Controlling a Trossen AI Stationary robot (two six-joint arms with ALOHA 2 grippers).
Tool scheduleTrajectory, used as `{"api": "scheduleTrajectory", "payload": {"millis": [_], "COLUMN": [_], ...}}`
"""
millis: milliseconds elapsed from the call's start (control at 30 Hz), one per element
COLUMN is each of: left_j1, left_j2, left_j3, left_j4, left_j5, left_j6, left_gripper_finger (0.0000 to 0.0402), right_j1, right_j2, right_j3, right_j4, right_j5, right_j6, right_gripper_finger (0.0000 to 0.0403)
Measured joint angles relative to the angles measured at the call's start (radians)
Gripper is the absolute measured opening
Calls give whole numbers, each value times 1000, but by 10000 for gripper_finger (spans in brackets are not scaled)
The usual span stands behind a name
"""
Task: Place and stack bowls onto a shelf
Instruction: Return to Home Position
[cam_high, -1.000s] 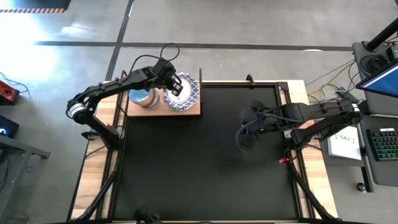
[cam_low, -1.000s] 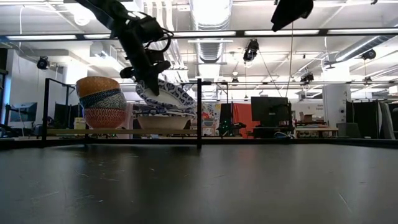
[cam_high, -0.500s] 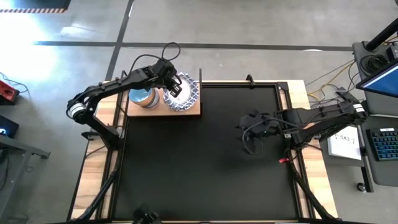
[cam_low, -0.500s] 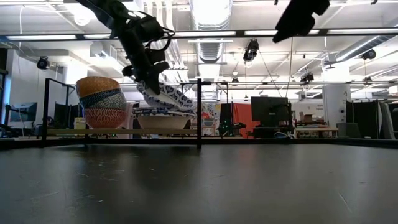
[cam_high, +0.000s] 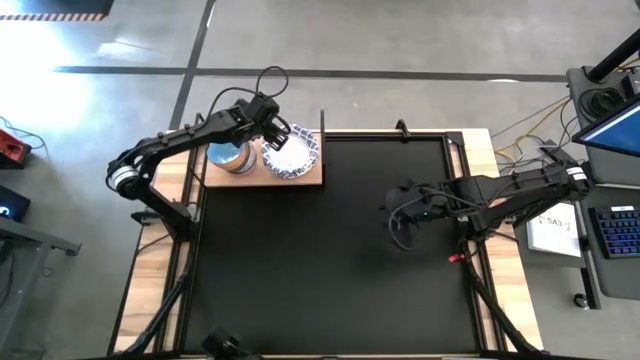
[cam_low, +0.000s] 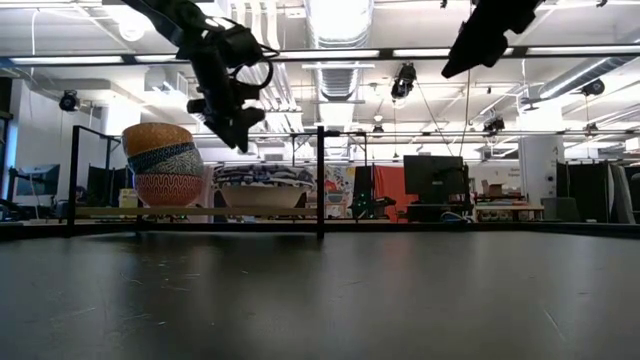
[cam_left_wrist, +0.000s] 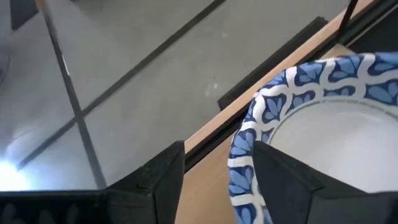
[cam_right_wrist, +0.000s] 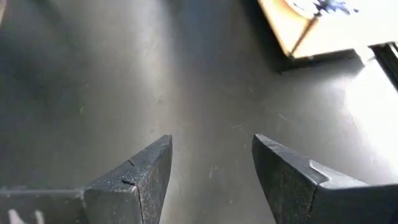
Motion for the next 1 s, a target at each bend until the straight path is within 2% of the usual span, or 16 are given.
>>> {"api": "scheduleTrajectory", "payload": {"millis": [100,233,367,567,700,833,1000], "left_j1": [0,-7,-16,-57,-142,-276,-464], "left_j2": [-6,-39,-112,-289,-423,-557,-699], "left_j3": [0,0,0,-26,-82,-180,-373], "left_j4": [-1,-1,-7,-30,-11,37,245], "left_j5": [32,102,183,282,351,357,354], "left_j6": [-38,-37,-29,-55,-86,-125,-202], "left_gripper_finger": [178,178,177,176,176,176,176], "right_j1": [0,0,0,0,0,0,0], "right_j2": [-16,-44,-85,-163,-206,-231,-240], "right_j3": [-24,-93,-167,-317,-425,-524,-636], "right_j4": [18,128,210,374,528,683,905], "right_j5": [-35,-56,-99,-103,-103,-103,-103], "right_j6": [-122,-195,-212,-165,-147,-133,-133], "right_gripper_finger": [210,210,210,210,210,210,210]}}
